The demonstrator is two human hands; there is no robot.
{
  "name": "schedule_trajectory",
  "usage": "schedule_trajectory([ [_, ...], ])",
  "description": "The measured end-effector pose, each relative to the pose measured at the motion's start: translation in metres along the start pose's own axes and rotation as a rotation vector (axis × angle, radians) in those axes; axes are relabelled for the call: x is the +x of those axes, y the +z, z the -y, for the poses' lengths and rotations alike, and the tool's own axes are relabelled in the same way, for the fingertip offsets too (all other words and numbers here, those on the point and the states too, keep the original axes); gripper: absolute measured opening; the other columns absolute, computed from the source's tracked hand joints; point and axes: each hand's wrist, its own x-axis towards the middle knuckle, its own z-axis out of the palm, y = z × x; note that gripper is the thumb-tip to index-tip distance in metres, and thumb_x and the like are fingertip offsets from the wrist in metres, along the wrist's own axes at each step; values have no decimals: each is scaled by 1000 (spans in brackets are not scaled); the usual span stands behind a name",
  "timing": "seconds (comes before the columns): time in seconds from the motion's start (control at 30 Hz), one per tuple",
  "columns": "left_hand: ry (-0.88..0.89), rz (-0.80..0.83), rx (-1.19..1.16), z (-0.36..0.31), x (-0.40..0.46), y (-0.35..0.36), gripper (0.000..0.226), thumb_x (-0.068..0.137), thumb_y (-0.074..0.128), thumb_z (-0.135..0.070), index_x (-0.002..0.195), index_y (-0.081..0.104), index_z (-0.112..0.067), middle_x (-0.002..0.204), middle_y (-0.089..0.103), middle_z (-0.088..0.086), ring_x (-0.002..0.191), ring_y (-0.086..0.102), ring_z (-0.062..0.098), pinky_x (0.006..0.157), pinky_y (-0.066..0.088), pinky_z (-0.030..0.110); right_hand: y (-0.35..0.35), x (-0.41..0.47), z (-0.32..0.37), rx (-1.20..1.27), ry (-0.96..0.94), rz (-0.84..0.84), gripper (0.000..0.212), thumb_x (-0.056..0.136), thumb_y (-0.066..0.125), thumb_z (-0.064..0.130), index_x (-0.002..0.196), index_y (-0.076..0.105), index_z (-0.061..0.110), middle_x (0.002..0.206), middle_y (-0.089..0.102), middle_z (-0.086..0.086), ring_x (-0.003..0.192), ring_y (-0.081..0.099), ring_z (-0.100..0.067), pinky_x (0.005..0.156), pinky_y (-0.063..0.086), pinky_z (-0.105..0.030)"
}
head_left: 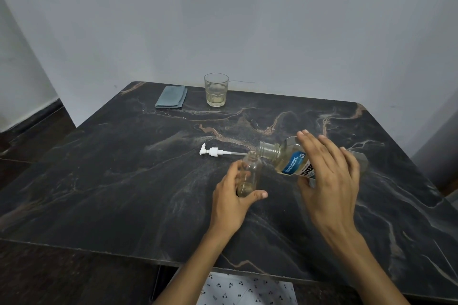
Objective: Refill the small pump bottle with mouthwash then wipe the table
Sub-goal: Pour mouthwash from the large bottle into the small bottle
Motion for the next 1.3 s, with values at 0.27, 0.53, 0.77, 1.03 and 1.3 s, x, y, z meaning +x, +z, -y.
schedule_trajectory([
  [0.27,-7,4,-5,1,1,0,66,63,85,-30,107,44,-55,106,59,-21,108,60,6,94,51,40,-1,-1,1,1,10,8,107,47,84,-13,138,39,20,138,51,1,130,38,-19,108,17,-33],
  [0.53,11,-9,8,2,1,0,69,61,85,-34,103,42,-67,105,60,-23,106,60,3,94,52,37,-2,0,2,6,9,-3,104,48,84,-12,137,42,19,137,52,0,130,39,-20,108,17,-33],
  [0.77,6,-10,6,1,1,1,65,55,79,-48,102,40,-69,104,59,-24,106,59,2,94,52,36,-1,-1,2,-1,17,-8,101,48,83,-14,137,46,16,137,52,-1,129,42,-23,108,18,-34],
  [1.03,17,-9,8,2,2,1,66,61,85,-34,105,43,-59,106,59,-21,108,59,5,95,51,38,0,-1,2,1,21,0,105,46,84,-13,137,42,18,138,52,-2,130,40,-22,108,18,-35],
  [1.3,15,-4,0,3,2,1,64,58,83,-40,104,44,-61,104,59,-25,106,59,1,94,52,36,0,-2,2,7,33,6,106,47,84,-13,138,41,19,138,51,0,130,40,-22,109,17,-34],
])
